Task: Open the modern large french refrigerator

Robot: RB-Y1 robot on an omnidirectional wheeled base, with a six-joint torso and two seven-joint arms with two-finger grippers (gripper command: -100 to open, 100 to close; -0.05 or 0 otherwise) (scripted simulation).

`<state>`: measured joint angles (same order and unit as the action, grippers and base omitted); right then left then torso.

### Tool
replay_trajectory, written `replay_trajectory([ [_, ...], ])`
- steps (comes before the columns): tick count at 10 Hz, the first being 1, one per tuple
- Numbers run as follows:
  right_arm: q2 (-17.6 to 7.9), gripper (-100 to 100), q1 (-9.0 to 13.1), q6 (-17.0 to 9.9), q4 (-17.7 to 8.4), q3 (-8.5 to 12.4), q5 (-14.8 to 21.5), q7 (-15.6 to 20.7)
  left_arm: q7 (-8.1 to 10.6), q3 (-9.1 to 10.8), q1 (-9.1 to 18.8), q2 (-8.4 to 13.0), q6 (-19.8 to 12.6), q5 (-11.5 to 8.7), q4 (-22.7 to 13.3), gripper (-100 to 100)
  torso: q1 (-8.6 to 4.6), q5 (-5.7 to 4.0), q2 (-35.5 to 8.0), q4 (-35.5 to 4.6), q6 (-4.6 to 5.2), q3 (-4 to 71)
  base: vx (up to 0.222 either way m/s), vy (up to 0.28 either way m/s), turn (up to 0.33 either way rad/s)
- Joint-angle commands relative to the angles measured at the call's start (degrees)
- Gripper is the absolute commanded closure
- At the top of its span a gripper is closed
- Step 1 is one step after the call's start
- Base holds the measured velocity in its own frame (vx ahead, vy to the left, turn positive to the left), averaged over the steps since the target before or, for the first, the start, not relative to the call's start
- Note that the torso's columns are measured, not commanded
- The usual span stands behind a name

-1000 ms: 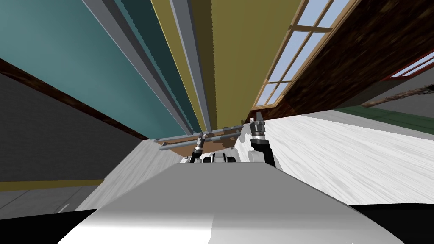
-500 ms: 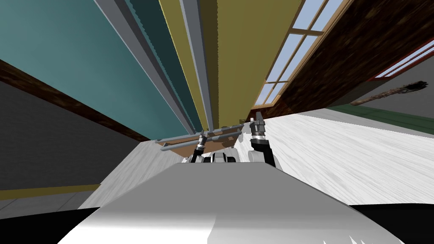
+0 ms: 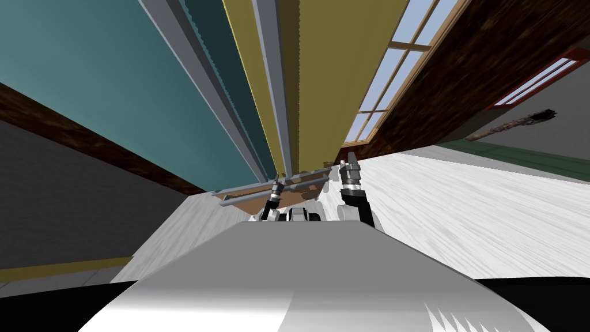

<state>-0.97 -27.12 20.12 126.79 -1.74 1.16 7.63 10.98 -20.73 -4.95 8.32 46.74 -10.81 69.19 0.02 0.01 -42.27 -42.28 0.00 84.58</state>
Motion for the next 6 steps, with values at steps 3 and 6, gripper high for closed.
replay_trajectory([
  [3,0.0,0,0.0,0.0,0.0,0.0,0.0,0.0,5.26,-2.95,1.7,0.3,-5.3,-4.0,3.0,-100,-0.01,0.00,0.0,0.0,0.00,0.0,-0.026,0.073,-0.069],
  [6,0.0,0,0.0,0.0,0.0,0.0,0.0,0.0,7.52,-4.31,2.4,-3.6,-7.6,-5.8,4.5,-100,-0.09,-0.02,0.0,0.0,0.00,0.0,-0.032,0.056,-0.049],
])
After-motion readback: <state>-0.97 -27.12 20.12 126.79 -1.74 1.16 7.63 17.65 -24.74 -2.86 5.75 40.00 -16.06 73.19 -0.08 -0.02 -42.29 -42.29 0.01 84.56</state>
